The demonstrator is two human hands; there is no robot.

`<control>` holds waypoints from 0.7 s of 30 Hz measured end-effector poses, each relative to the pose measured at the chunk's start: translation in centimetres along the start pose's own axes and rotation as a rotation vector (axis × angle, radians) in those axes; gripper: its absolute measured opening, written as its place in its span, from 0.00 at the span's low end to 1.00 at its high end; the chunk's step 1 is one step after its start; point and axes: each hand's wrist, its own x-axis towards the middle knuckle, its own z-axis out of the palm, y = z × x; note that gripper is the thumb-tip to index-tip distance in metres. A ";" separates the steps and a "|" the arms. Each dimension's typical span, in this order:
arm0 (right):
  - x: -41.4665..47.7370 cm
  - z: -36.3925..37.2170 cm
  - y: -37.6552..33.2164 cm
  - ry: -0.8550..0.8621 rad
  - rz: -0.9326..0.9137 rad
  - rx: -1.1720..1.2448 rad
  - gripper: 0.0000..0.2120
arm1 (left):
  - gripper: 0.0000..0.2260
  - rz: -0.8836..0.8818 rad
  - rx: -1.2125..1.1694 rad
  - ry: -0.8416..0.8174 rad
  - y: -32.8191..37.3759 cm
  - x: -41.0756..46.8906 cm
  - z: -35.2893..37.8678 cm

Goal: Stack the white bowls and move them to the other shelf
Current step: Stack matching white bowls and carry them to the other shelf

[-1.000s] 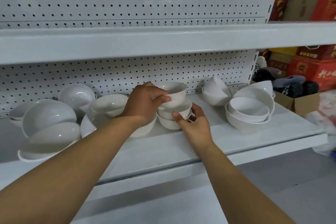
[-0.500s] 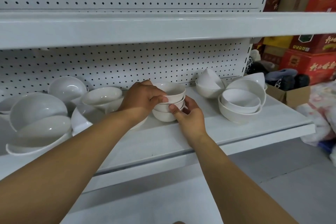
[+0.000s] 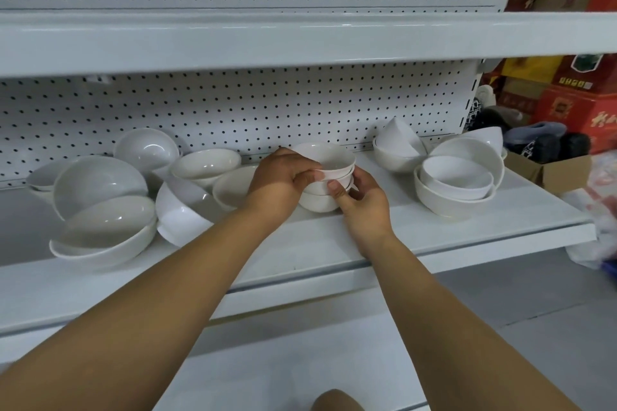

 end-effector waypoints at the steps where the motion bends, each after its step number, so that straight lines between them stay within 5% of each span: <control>1: 0.0 0.0 0.0 -0.003 0.004 -0.004 0.26 | 0.09 -0.015 -0.012 -0.003 0.0 0.1 0.0; 9: -0.5 0.2 -0.6 -0.010 -0.007 -0.113 0.28 | 0.10 -0.051 -0.043 -0.047 0.9 -0.4 -1.4; 17: -1.1 0.8 -1.3 -0.003 -0.028 -0.229 0.39 | 0.08 -0.122 0.052 0.178 0.5 -2.3 -7.2; 21: -2.3 1.0 -1.7 0.135 -0.112 -0.338 0.43 | 0.05 -0.171 0.025 0.351 -0.8 -4.8 -11.5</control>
